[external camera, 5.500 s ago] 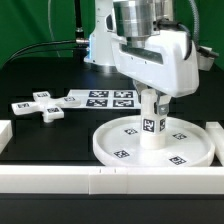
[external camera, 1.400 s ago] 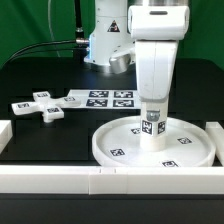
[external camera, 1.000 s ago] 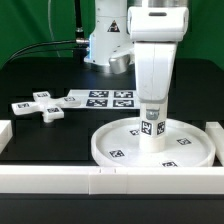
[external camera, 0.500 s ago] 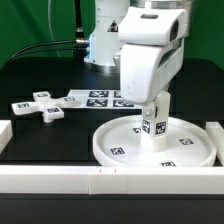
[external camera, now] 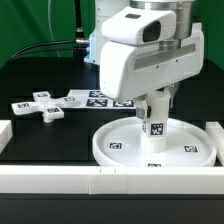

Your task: Assemble round table

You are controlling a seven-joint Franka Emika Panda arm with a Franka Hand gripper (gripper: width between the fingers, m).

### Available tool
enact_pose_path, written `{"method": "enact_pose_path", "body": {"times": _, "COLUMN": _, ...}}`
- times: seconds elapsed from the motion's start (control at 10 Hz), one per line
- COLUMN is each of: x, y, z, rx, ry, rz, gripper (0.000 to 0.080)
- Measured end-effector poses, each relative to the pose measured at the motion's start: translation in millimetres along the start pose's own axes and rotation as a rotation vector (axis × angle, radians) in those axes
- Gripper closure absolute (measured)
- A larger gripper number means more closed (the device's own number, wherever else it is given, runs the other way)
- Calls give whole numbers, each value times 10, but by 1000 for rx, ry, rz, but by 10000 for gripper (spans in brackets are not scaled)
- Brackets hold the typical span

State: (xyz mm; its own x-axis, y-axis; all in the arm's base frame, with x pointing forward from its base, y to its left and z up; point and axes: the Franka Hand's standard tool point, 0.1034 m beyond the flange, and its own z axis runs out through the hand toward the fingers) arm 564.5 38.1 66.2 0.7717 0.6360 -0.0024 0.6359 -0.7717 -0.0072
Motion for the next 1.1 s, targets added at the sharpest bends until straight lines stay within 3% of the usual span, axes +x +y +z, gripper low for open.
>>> {"method": "enact_pose_path", "body": {"times": 0.4, "x": -4, "y": 0, "z": 4, "rx": 22, "ry": 14, "rz": 391, "gripper": 392}}
{"method": "enact_pose_path", "body": {"times": 0.5, "x": -5, "y": -2, "z": 9, "rx": 22, "ry": 13, "rz": 409, "gripper": 317}}
{"method": "enact_pose_path", "body": {"times": 0.6, "x": -6, "y": -2, "z": 11, "rx": 22, "ry": 13, "rz": 403, "gripper": 317}}
{"method": "enact_pose_path", "body": {"times": 0.7, "x": -13, "y": -5, "z": 3, "rx": 20, "ry": 14, "rz": 375, "gripper": 207}}
{"method": "enact_pose_path", "body": {"times": 0.8, "x": -48, "y": -24, "z": -28, "rx": 19, "ry": 14, "rz": 329, "gripper": 161}}
{"method": "enact_pose_path", "body": {"times": 1.1, "x": -380, "y": -23, "z": -185, "rx": -2, "ry": 40, "rz": 250, "gripper": 153}}
